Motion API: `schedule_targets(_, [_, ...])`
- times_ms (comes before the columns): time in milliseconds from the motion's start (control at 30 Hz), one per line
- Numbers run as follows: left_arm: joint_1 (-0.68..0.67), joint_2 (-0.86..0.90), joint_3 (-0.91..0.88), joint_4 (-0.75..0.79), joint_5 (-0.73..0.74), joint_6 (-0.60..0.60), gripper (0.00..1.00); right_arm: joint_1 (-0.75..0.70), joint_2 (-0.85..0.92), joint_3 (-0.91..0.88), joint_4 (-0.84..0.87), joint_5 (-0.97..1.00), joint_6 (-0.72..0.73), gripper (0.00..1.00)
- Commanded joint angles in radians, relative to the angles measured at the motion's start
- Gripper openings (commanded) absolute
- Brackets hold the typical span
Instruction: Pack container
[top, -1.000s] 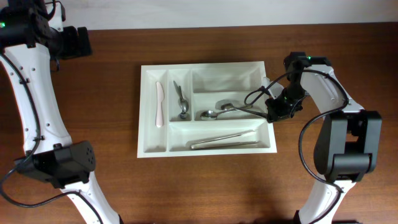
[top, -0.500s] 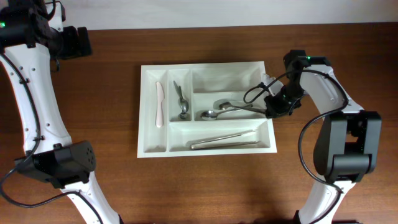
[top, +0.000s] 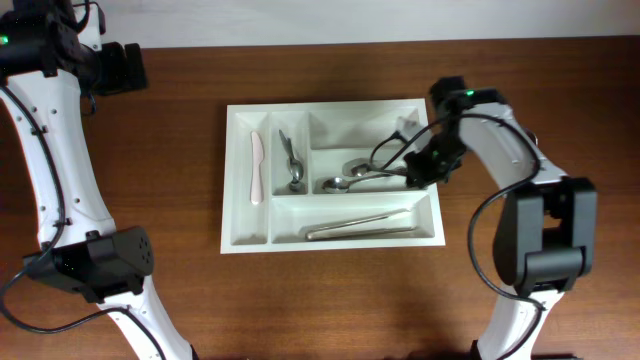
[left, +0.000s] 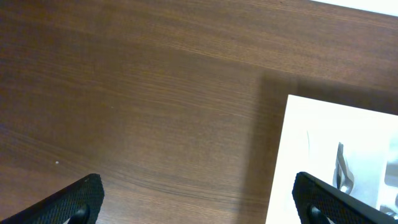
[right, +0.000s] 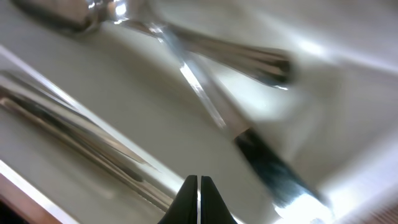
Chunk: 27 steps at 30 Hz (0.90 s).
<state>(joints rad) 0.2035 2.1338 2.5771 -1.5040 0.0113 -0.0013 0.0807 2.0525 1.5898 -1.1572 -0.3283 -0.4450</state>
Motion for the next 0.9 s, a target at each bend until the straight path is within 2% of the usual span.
schedule_targets(0, [0.004, -0.013, 0.006, 0.000, 0.004, -0.006, 0.99, -0.093, 0.000, 0.055, -0.040, -0.027, 0.014, 0.04])
schedule_targets(133, [0.004, -0.013, 0.006, 0.000, 0.004, -0.006, 0.99, -0.140, 0.000, 0.054, -0.066, -0.027, 0.013, 0.04])
schedule_targets(300, [0.004, -0.013, 0.006, 0.000, 0.004, -0.006, 0.99, -0.140, 0.000, 0.052, -0.030, 0.049, 0.040, 0.04])
schedule_targets(867, [0.004, -0.013, 0.006, 0.000, 0.004, -0.006, 0.99, -0.139, 0.019, 0.047, 0.010, 0.048, 0.040, 0.04])
